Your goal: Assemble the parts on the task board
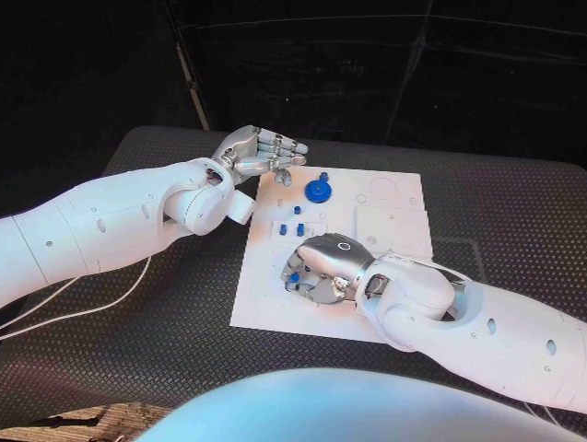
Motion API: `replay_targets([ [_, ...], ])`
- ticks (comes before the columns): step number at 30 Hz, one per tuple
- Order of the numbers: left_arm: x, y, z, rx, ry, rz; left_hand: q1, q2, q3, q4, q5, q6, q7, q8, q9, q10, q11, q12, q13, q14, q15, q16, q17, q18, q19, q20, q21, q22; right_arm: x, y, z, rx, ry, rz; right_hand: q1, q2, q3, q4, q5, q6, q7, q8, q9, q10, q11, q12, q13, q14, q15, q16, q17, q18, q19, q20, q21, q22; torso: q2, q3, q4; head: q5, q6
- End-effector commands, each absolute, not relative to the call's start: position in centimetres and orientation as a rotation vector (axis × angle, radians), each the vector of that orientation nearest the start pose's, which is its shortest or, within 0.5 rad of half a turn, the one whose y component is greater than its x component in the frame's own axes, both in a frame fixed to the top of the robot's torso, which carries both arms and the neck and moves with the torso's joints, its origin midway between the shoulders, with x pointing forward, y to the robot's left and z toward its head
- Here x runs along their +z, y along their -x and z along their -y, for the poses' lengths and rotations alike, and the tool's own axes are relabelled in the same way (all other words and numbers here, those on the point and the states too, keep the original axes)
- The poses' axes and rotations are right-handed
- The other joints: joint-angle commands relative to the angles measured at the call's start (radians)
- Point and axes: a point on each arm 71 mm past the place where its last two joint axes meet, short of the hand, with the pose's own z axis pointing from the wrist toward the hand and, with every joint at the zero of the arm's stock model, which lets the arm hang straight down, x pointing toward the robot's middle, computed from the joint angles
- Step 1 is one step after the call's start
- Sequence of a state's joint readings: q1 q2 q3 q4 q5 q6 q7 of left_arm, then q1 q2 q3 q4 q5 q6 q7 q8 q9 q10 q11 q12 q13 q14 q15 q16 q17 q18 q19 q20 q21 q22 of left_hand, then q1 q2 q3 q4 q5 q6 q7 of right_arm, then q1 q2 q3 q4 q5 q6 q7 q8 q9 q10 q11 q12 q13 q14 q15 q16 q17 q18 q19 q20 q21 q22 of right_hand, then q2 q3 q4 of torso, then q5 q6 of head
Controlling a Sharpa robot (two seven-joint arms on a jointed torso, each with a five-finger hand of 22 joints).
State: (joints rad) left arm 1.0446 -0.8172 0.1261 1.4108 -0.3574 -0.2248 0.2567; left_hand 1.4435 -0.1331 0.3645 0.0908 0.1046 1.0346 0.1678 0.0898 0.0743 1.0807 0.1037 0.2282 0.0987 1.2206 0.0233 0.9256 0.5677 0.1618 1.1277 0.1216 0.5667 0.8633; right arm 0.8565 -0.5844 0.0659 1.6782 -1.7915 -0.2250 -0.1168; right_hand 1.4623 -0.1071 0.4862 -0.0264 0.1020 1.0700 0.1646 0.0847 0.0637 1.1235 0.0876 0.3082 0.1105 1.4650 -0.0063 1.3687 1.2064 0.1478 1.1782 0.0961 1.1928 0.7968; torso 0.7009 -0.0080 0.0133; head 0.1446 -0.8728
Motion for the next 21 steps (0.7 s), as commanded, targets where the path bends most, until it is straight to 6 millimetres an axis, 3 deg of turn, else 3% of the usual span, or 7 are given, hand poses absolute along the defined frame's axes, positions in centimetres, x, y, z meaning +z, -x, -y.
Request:
replay_targets([
  [1, -20.6, -49.9, -22.4, -1.424, 0.911, -1.57, -0.007, 0.002, -0.006, -0.002, -0.003, 0.0, 0.002, 0.003, -0.001, -0.005, 0.001, 0.005, 0.001, -0.006, -0.002, -0.003, -0.002, 0.02, -0.007, 0.001, -0.007, -0.001, -26.6, -36.1, 3.0, 1.01, 0.505, -1.738, -0.031, -0.016, 0.005, 0.0, 0.019, -0.044, 0.017, -0.022, -0.002, -0.057, 0.015, -0.037, -0.022, 0.039, 0.02, 0.001, -0.006, -0.005, -0.01, 0.012, -0.005, -0.011, -0.001, 0.0002, -0.0005, 0.001, 0.0],
  [8, -20.6, -49.9, -22.4, -1.423, 0.912, -1.571, -0.007, 0.002, -0.006, -0.002, -0.003, 0.0, 0.002, 0.003, -0.001, -0.005, 0.001, 0.005, 0.001, -0.006, -0.002, -0.003, -0.002, 0.02, -0.007, 0.001, -0.007, -0.001, -26.4, -36.2, 3.0, 1.034, 0.474, -1.706, -0.074, -0.052, -0.028, 0.011, 0.018, -0.112, 0.017, -0.024, 0.0, -0.141, 0.032, -0.083, -0.048, 0.033, 0.036, -0.006, -0.021, 0.003, -0.029, 0.033, -0.025, -0.042, -0.001, 0.0006, -0.0006, -0.001, 0.0],
  [21, -20.6, -49.9, -22.5, -1.421, 0.912, -1.573, -0.007, 0.003, -0.008, -0.003, -0.003, -0.001, 0.002, 0.003, -0.001, -0.006, 0.001, 0.007, 0.001, -0.007, -0.002, -0.004, -0.002, 0.02, -0.007, 0.001, -0.008, -0.002, -25.2, -35.9, 3.7, 1.114, 0.388, -1.605, -0.082, -0.057, -0.078, 0.011, 0.02, -0.141, 0.012, -0.022, 0.002, -0.185, 0.032, -0.084, -0.046, 0.028, 0.036, -0.012, -0.033, 0.008, -0.043, 0.036, -0.047, -0.073, 0.0, 0.0011, -0.0003, -0.006, 0.0],
])
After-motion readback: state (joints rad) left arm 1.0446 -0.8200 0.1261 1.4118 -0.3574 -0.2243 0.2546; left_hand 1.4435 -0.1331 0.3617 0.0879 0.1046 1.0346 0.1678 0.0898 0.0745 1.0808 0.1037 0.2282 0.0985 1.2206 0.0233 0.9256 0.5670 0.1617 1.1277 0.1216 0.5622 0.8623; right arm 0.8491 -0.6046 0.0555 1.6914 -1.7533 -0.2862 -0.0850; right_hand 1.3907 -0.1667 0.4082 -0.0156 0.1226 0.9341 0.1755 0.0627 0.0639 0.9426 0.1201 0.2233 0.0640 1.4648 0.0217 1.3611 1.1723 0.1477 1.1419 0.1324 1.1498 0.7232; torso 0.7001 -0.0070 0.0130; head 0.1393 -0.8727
